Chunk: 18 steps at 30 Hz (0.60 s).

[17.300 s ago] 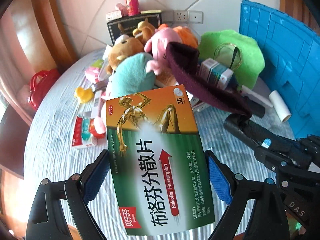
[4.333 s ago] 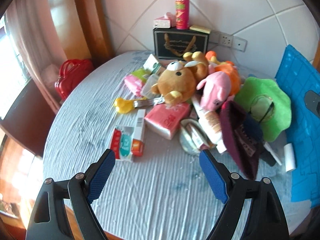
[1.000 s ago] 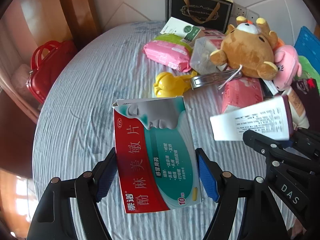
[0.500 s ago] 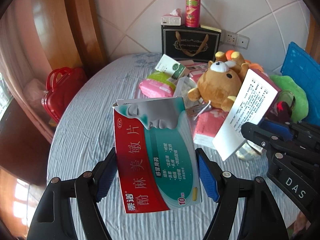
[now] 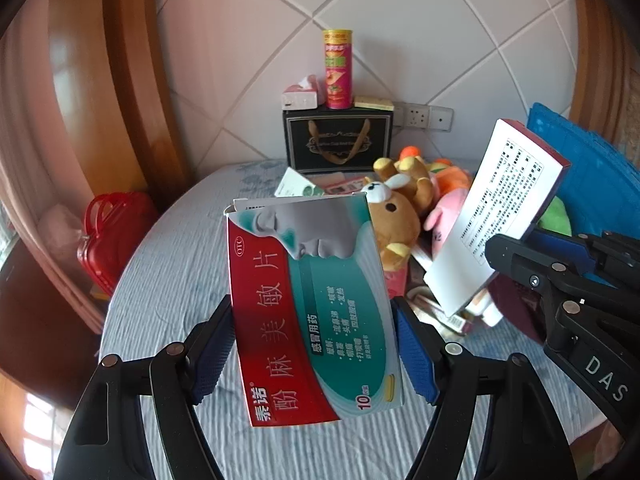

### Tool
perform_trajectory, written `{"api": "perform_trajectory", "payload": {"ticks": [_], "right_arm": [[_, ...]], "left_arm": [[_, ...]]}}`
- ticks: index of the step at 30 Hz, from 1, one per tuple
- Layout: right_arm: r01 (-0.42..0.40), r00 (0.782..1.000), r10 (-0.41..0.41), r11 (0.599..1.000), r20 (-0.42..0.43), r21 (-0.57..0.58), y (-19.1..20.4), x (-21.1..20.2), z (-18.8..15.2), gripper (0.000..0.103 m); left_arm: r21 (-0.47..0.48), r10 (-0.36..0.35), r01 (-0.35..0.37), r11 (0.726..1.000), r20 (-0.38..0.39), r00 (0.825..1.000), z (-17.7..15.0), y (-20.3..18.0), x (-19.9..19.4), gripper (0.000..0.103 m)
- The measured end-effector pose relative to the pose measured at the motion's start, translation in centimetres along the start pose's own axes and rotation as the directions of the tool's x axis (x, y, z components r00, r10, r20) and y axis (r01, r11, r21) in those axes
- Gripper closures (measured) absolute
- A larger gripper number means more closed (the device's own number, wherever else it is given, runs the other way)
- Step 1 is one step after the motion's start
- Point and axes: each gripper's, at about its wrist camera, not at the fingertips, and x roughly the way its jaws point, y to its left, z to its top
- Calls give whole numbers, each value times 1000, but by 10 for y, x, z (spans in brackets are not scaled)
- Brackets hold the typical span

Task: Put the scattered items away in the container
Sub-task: 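Lift both boxes and carry them over the blue crate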

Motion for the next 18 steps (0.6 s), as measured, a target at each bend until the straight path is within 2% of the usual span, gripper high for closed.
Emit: {"api": "perform_trajectory", "payload": {"ticks": [10, 18], "right_arm": [[130, 988, -135, 989, 78, 66, -31, -62, -8, 80], [232, 958, -249, 965, 143, 126, -98, -120, -14, 80]], "left_arm": [[83, -122, 115, 990, 92, 988, 14, -52, -30, 28], [168, -218, 196, 966, 124, 968, 33, -126, -61, 28]]}}
